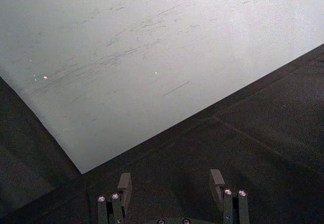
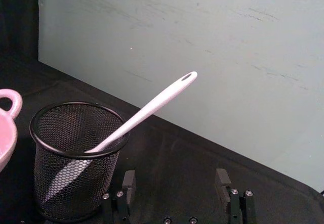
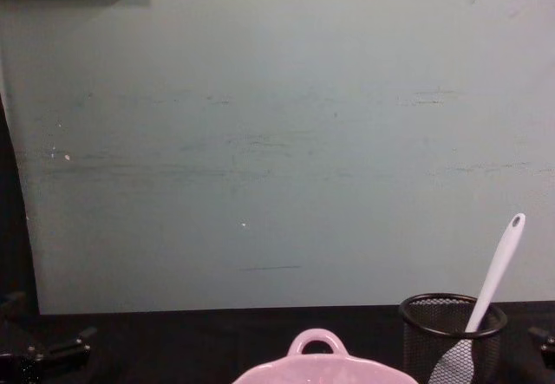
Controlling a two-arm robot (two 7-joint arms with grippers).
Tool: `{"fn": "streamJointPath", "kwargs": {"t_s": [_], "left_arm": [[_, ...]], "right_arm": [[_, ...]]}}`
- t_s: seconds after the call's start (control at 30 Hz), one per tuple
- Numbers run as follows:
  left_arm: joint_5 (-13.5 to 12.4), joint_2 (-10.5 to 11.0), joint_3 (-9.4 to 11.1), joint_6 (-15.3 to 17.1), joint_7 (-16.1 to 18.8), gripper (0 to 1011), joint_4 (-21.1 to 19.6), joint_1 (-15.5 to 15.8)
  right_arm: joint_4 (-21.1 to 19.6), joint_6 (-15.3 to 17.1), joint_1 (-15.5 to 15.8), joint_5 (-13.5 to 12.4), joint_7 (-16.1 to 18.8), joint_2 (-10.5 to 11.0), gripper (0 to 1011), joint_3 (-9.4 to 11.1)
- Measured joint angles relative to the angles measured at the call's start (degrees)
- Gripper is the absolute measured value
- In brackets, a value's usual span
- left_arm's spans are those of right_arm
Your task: Use the one hand to pick up the spoon and stir the clear water in the bowl.
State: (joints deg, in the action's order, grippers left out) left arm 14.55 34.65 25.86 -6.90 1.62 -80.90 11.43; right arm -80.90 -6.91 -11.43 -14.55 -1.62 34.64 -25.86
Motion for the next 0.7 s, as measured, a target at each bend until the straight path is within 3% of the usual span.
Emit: {"fn": "streamJointPath", "kwargs": {"t_s": [0.7], "left_arm": [[0.0, 0.0, 0.0, 0.0, 0.0, 1011, 0.0, 0.0]], "right_arm": [[0.0, 0.0, 0.0, 0.0, 0.0, 0.0, 1003, 0.0]]}}
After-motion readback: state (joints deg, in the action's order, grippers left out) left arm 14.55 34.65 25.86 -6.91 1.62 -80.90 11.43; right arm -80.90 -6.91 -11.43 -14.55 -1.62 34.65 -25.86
